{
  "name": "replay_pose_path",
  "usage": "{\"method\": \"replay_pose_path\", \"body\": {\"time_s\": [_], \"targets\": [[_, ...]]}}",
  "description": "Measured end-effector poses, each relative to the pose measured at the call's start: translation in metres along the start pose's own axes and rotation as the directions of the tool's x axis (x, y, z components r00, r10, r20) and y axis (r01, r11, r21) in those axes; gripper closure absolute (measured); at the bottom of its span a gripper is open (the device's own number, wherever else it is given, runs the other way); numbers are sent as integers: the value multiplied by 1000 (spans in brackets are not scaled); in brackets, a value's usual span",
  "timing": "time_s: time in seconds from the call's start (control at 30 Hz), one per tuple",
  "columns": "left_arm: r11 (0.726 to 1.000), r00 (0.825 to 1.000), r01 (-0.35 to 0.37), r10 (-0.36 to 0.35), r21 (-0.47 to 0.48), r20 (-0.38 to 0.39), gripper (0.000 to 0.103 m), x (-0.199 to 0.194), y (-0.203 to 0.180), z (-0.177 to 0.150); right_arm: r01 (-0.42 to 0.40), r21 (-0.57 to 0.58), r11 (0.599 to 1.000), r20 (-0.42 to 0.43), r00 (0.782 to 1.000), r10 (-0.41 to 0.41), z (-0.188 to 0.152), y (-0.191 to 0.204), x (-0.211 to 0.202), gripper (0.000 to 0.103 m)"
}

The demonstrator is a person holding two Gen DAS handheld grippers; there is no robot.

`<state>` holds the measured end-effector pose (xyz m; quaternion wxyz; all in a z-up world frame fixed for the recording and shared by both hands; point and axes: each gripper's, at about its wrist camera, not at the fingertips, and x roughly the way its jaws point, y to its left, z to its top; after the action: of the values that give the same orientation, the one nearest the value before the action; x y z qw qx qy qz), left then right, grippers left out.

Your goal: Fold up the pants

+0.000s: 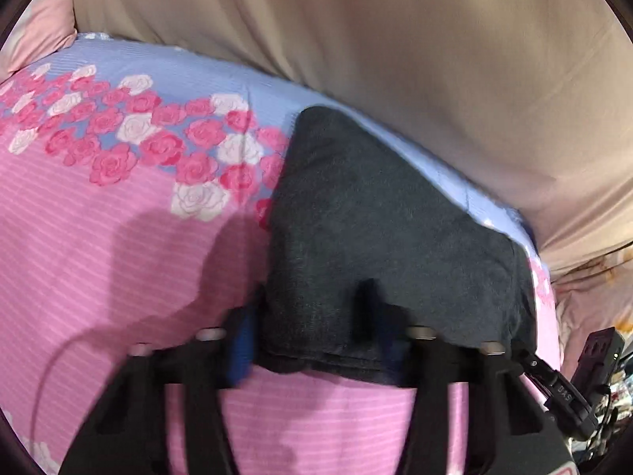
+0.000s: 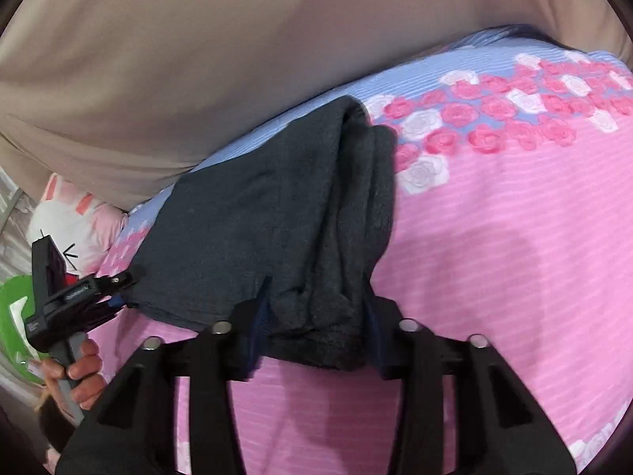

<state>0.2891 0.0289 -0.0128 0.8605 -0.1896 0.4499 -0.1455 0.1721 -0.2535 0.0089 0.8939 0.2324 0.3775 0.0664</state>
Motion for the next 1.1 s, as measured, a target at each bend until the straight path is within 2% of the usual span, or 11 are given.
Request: {"method": "replay_pose_path", "body": {"time_s": [0.1, 0.17, 0.23, 0.3, 0.47, 0.6, 0.67, 0.73, 0.83, 0.93, 1.1], "targets": [[1000, 999, -1, 0, 29, 35, 83, -23, -15, 0, 9, -53, 999, 67, 998, -6, 12, 9, -23, 73], [998, 999, -38, 37, 60, 16, 76, -19, -18, -2, 56, -37, 998, 55, 997, -54, 8, -1, -15, 54], [988, 992, -126, 127, 86, -6, 63, -4, -14, -8, 75, 17, 997, 4, 997, -75, -3, -20, -3, 51], [992, 993, -112, 111, 55, 25, 58, -6, -7, -12, 82, 40, 996, 65, 994, -84, -4, -16, -22, 55], [988, 988, -149, 145, 53, 59, 54, -12, -8, -11, 121, -151, 981, 188, 978, -92, 23, 46, -44, 63], [966, 971, -229, 217, 123, 104, 51, -13, -21, -18, 188, -203, 961, 113, 979, -168, 43, 42, 15, 78], [960, 967, -241, 225, 143, 121, 50, -14, -23, -19, 229, -131, 965, 47, 973, -224, 47, 5, 48, 99], [958, 966, -243, 225, 150, 128, 46, -13, -23, -20, 160, -21, 987, 52, 986, -159, 50, -9, 36, 99], [949, 959, -267, 245, 169, 140, 45, -9, -23, -19, 122, -71, 990, 117, 987, -113, 46, 12, 7, 95], [944, 956, -277, 253, 177, 149, 45, -9, -25, -20, 213, -131, 968, 73, 976, -204, 29, 8, 19, 96], [940, 953, -284, 256, 188, 161, 45, -14, -27, -27, 165, -85, 983, 137, 979, -152, 13, 10, -16, 92]]}}
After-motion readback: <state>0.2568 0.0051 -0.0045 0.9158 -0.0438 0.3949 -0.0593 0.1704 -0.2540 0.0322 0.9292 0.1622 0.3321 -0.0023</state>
